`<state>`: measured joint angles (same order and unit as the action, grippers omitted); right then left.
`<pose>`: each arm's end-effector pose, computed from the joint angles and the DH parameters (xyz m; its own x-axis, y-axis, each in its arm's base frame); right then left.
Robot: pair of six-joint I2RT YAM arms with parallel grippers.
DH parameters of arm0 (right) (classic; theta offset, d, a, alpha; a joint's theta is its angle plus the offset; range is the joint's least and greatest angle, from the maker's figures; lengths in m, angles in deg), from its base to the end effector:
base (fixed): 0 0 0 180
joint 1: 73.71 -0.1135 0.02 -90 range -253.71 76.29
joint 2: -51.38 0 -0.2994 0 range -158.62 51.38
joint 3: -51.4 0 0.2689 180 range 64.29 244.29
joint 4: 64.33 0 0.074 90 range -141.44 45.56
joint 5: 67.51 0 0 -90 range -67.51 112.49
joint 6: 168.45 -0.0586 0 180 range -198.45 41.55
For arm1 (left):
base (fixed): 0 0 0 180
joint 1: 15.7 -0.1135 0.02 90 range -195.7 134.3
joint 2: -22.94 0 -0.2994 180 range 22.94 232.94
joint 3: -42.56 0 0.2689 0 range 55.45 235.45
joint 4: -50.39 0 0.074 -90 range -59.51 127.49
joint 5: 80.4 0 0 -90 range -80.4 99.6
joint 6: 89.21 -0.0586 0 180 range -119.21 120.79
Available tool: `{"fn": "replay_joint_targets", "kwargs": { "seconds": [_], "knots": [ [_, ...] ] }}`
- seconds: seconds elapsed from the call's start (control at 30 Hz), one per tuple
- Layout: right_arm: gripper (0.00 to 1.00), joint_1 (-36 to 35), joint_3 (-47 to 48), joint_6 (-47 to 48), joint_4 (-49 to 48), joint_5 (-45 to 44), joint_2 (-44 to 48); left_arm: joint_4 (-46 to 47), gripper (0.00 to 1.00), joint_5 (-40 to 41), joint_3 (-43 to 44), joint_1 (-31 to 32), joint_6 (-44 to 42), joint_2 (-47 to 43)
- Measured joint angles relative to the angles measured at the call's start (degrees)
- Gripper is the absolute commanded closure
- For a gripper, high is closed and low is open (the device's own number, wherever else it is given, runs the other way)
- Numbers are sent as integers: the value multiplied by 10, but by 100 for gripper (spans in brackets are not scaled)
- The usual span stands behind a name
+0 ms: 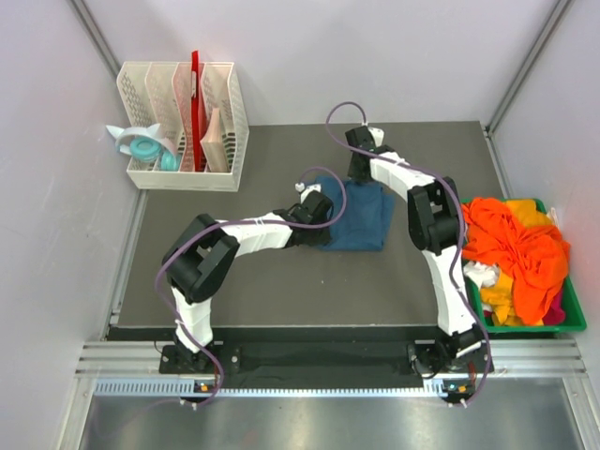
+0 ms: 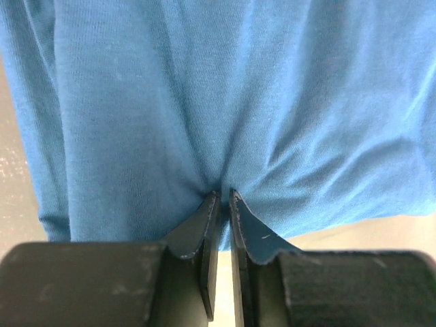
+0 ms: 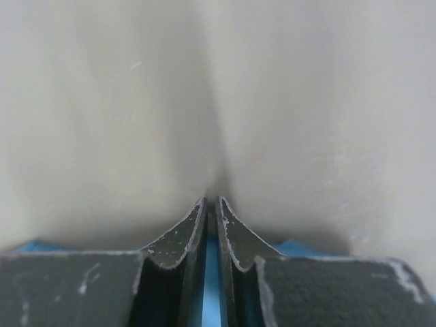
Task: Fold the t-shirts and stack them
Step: Fold the tshirt, then neatly place the folded tshirt to the corner
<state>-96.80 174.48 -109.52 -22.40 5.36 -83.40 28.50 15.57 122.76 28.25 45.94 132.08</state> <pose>0.5323 0.2082 0.1668 -0.7449 0.2186 -0.6303 0.1989 0.9746 0.1029 0.3189 -0.2989 0.1637 -0.8495 -0.1605 -0.5026 0.0577 0.9186 -0.3909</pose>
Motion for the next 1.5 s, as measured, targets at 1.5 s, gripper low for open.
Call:
{"fn": "replay_joint_targets", "kwargs": {
  "seconds": [1.5],
  "knots": [
    [96,-119,-450,-5,-150,-13,283,-17,63,59,6,-104,-90,-109]
  ]
}}
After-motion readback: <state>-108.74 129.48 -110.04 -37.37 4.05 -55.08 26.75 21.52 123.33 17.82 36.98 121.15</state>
